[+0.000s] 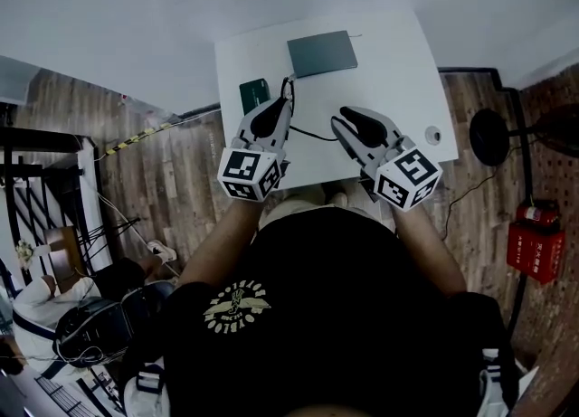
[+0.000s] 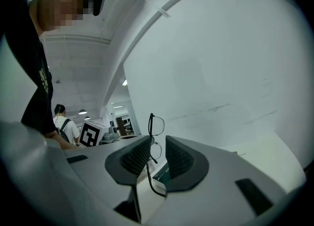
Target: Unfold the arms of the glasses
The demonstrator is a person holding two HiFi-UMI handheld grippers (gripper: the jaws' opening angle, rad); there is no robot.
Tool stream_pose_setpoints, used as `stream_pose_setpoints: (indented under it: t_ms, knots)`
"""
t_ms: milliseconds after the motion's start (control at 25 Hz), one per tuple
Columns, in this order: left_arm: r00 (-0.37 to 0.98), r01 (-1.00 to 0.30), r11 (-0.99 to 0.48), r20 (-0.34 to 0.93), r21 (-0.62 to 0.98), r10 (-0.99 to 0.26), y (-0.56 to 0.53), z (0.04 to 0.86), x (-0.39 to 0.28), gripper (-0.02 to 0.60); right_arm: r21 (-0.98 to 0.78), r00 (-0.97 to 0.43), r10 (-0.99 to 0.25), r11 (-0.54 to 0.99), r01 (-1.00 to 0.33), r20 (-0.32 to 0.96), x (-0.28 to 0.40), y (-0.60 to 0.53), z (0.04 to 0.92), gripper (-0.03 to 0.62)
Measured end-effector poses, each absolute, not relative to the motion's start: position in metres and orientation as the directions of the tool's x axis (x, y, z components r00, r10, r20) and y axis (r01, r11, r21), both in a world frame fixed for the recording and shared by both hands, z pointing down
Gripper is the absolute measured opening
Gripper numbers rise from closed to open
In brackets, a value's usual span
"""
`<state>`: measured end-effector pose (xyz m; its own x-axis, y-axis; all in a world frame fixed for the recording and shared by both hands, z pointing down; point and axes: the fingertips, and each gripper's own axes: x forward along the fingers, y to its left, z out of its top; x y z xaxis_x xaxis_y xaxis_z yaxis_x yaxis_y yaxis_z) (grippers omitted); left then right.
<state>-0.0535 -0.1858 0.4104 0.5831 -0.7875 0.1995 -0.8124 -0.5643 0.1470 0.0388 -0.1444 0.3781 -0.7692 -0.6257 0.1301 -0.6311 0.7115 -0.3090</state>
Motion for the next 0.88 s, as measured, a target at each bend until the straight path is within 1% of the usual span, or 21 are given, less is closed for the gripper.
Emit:
stream_pose_setpoints:
  t_ms: [200, 400, 600, 880]
  knots:
    - [0.628, -0.777, -0.619, 0.207, 0.117, -0.750, -0.176, 0.408, -0.034, 0.020, -0.319, -0.794, -0.594, 0.732, -0.602, 0.133, 0.020, -0.149, 0.378, 0.094]
    - [0.644, -0.760, -0.647, 0.207, 0.063, -0.736, -0.176, 0.410, -0.026, 0.020, -0.340, -0.803, -0.584, 0.735, -0.586, 0.122, 0.011, -0.160, 0.380, 0.094]
    - [0.651, -0.738, -0.674, 0.225, -0.037, -0.725, -0.174, 0.413, -0.028, 0.020, -0.359, -0.815, -0.567, 0.741, -0.568, 0.119, 0.000, -0.168, 0.379, 0.087]
    - [0.632, -0.728, -0.672, 0.248, -0.137, -0.735, -0.175, 0.414, -0.042, 0.020, -0.367, -0.842, -0.533, 0.768, -0.525, 0.088, -0.021, -0.176, 0.375, 0.077]
